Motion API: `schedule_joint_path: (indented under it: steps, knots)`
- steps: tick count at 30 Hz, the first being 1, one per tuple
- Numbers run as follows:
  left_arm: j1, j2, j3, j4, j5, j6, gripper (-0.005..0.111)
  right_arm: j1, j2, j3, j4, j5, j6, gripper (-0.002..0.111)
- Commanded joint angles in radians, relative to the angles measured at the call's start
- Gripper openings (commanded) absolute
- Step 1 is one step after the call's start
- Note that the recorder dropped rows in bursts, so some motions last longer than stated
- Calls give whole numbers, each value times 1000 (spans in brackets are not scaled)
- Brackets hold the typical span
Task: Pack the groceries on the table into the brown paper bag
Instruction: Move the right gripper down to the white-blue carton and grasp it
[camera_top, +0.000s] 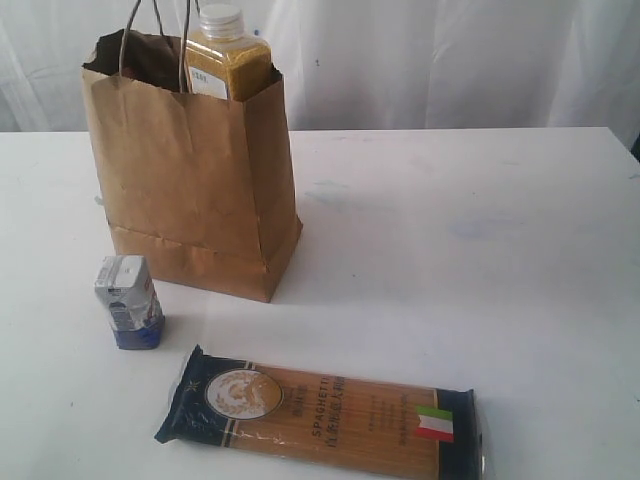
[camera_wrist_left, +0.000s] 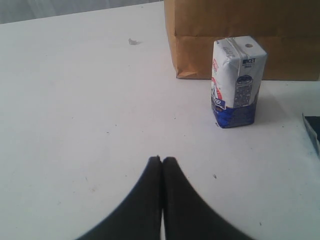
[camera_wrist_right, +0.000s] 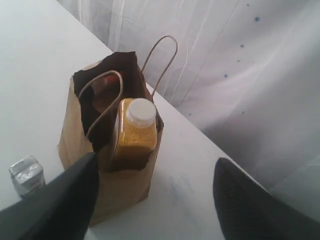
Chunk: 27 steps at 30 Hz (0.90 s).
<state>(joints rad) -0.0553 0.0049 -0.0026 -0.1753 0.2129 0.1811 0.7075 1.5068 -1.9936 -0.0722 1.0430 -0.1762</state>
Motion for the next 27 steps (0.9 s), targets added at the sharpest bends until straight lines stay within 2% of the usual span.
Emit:
schedule_joint_path:
  steps: [1, 6, 10, 16, 22, 27]
  knots:
    - [4, -5, 3, -1, -3, 1, 0, 2, -136, 176, -13, -34, 30, 61]
    - [4, -5, 3, -1, -3, 1, 0, 43, -297, 415, -5, -109, 43, 61]
    - [4, -5, 3, -1, -3, 1, 0, 140, -381, 615, 34, -162, -7, 61]
    - [4, -5, 3, -1, -3, 1, 0, 267, -332, 810, 102, -342, -50, 61]
    - [4, -5, 3, -1, -3, 1, 0, 340, -138, 818, 168, -487, -126, 62]
    - [4, -5, 3, -1, -3, 1, 0, 342, 64, 716, 186, -510, -139, 68]
